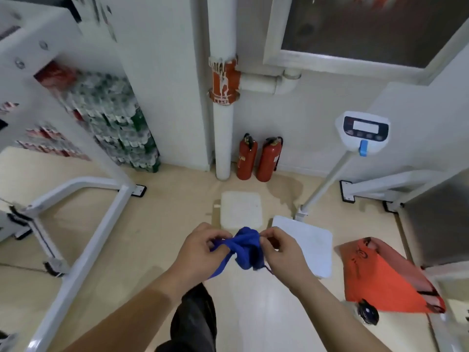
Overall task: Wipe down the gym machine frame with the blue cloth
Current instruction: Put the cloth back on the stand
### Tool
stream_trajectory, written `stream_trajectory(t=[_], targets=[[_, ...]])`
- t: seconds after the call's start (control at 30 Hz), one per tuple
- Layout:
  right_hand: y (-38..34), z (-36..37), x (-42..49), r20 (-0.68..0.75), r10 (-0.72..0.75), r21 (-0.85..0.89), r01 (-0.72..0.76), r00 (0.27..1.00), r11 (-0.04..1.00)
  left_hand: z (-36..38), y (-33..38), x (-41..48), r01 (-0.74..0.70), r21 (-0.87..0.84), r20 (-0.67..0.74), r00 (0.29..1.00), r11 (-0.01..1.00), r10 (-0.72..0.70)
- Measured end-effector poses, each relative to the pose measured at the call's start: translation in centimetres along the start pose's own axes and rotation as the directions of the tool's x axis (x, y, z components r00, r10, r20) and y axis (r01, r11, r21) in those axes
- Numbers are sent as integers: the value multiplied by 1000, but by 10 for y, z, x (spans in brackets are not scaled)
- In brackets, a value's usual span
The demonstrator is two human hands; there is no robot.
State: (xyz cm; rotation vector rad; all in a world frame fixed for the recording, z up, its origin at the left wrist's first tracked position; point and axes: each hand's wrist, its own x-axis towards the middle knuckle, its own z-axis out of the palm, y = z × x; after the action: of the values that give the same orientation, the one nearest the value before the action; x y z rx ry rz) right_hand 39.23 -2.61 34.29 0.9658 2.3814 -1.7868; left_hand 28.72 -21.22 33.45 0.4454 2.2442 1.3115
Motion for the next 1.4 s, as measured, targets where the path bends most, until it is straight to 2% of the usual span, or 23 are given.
stream_trajectory(t=[0.17, 0.27, 0.4, 0.63, 0.77, 0.87, 0.97, 1.07, 1.17, 1.27, 1.33, 1.4], targets=[[-7, 7, 142, -45, 100, -10, -101, 994, 995, -7, -15, 146, -85, 125, 104, 992, 989, 72], [2, 17, 211, 57, 95, 15, -96, 994, 995, 6, -35, 224, -159, 267, 186, 976, 951, 111], [55, 42, 296, 186, 42, 23, -47, 982, 999, 40, -88, 308, -211, 408, 201, 970, 888, 138], [211, 94, 422, 85, -37, 98, 29, 996, 995, 126, -229, 420, -180, 308, 41, 984, 934, 176], [291, 120, 473, 40, -76, 114, 71, 996, 991, 160, -284, 470, -196, 274, 166, 974, 941, 154], [338, 127, 509, -21, -122, 74, 123, 992, 990, 168, -310, 500, -182, 315, 196, 973, 931, 124], [375, 133, 534, -65, -164, -55, 161, 984, 985, 170, -329, 515, -82, 386, 253, 967, 919, -20], [394, 132, 553, -159, -249, -226, 210, 955, 951, 171, -337, 516, -21, 372, 334, 936, 928, -113], [392, 120, 566, -177, -335, -359, 256, 925, 897, 169, -338, 511, 20, 226, 260, 962, 974, -80], [398, 111, 572, -150, -242, -274, 195, 959, 942, 166, -345, 505, 33, 49, 154, 987, 998, -40], [401, 107, 573, -119, -174, -178, 152, 978, 972, 165, -352, 503, 17, 11, 110, 994, 1000, -18], [399, 102, 575, -106, -172, -130, 158, 979, 979, 166, -358, 504, 27, 19, 76, 997, 999, -29]])
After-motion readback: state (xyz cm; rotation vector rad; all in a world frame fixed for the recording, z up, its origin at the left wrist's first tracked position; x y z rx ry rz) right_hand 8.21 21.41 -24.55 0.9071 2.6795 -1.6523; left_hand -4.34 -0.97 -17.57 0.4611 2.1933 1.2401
